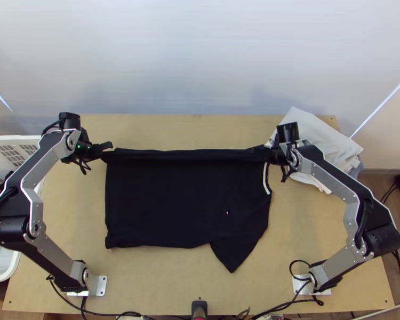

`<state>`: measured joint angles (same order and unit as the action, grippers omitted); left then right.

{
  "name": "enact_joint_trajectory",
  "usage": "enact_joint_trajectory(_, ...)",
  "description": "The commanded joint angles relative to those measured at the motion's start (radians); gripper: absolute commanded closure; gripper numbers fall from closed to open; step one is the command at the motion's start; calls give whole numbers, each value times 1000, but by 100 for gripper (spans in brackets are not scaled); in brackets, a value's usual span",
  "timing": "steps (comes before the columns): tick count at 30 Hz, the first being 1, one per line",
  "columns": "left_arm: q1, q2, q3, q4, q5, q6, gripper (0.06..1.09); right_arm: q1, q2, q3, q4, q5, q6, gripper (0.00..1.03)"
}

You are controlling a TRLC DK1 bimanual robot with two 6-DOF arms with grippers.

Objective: Fold the t-shirt

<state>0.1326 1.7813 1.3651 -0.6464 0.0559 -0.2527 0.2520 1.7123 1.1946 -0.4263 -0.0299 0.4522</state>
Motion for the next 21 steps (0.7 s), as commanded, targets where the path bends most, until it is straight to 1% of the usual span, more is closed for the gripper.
enact_joint_trajectory(1, -4, -39, -92, 39, 1, 7, 105, 24, -39, -70, 1, 18, 6, 100)
enact_joint_trajectory(13, -34, -63, -213, 108, -4, 7, 105, 35, -57, -174, 70, 28, 20, 100)
enact_joint_trajectory(21, -68, -95, -302, 156, -4, 72, 105, 27, -26, -187, 78, 28, 20, 100)
